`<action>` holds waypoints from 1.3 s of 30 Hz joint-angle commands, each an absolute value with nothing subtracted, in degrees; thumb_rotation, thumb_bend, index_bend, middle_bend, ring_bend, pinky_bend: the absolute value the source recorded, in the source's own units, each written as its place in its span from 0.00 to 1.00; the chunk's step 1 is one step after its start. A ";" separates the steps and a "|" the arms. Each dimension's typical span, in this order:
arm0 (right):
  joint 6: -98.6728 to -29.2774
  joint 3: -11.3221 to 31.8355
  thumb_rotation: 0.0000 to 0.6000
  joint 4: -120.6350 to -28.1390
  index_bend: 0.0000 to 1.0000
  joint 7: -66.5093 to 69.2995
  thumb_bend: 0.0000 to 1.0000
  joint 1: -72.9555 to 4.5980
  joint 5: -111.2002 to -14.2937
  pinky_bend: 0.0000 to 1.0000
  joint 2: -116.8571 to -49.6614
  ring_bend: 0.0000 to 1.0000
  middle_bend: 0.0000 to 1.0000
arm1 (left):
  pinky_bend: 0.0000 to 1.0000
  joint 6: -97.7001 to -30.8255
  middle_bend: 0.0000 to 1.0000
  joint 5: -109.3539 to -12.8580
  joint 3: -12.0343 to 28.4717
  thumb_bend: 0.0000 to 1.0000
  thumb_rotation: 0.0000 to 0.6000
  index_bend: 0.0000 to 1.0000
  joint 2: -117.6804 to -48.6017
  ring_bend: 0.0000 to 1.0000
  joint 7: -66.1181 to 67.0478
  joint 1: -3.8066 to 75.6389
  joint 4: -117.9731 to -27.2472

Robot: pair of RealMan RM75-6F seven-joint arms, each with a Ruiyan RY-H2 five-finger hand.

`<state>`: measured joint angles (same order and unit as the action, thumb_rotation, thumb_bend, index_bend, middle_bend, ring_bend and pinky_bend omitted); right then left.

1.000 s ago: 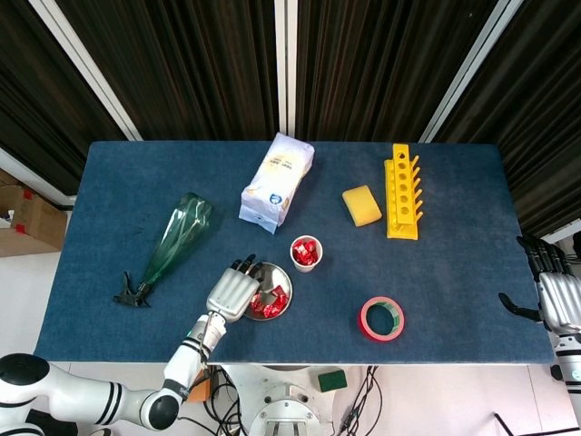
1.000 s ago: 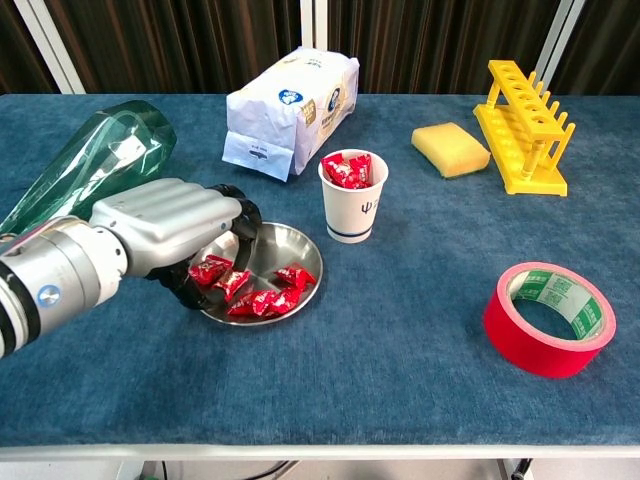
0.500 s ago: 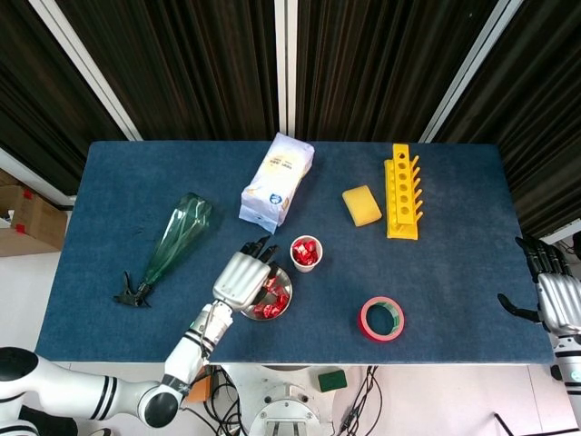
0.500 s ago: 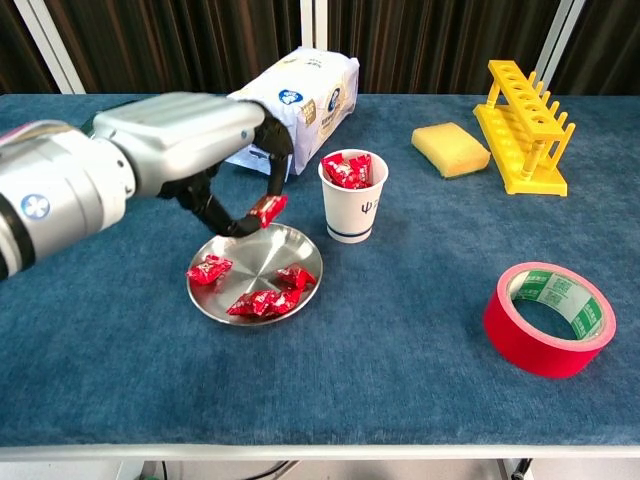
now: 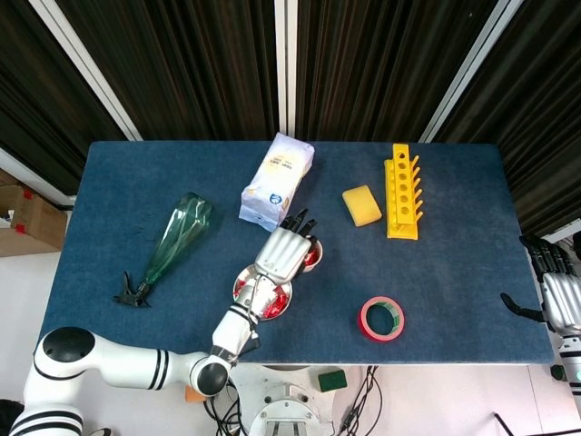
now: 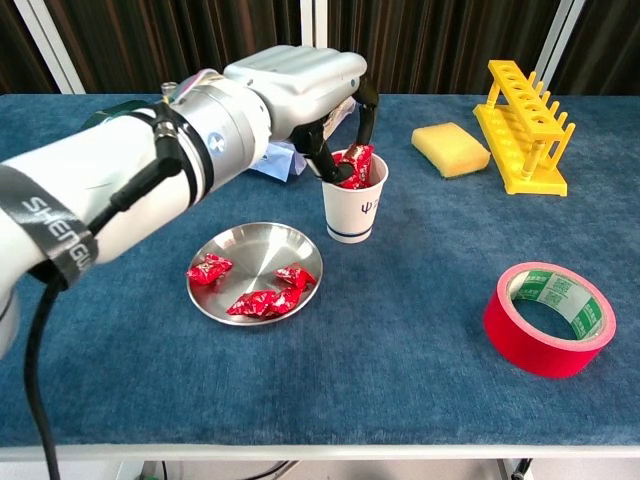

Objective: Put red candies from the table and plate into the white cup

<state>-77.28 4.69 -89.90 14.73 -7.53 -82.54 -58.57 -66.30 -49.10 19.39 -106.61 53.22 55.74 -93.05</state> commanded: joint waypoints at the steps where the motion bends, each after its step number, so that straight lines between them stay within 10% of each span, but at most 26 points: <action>1: -77.35 4.81 1.00 -89.51 0.00 15.52 0.22 -7.50 -82.43 0.00 -58.37 0.00 0.00 | 0.20 -65.95 0.18 -48.39 19.17 0.31 1.00 0.49 -107.33 0.02 52.66 56.59 -91.36; 6: -76.94 5.07 1.00 -89.18 0.00 16.04 0.22 -7.70 -81.95 0.00 -58.36 0.00 0.00 | 0.20 -66.87 0.16 -48.03 18.02 0.31 1.00 0.20 -106.36 0.02 52.83 56.29 -92.86; 12: -77.42 4.87 1.00 -89.59 0.00 15.16 0.22 -7.49 -82.25 0.00 -58.52 0.00 0.00 | 0.20 -68.70 0.16 -48.34 16.77 0.31 1.00 0.13 -104.61 0.02 52.93 55.52 -95.68; 28: -78.90 4.44 1.00 -90.09 0.00 14.99 0.22 -6.93 -83.60 0.00 -58.52 0.00 0.00 | 0.20 -74.56 0.16 -50.22 3.15 0.31 1.00 0.35 -93.18 0.02 48.24 43.84 -107.68; 39: -78.43 4.17 1.00 -90.16 0.00 14.24 0.22 -7.16 -83.80 0.00 -58.73 0.00 0.00 | 0.20 -73.69 0.16 -49.23 1.17 0.29 1.00 0.37 -95.69 0.02 50.30 42.62 -104.80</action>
<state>-78.47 4.16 -90.18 14.25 -7.13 -83.84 -58.72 -73.81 -49.53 1.21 -95.44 50.04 42.68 -105.09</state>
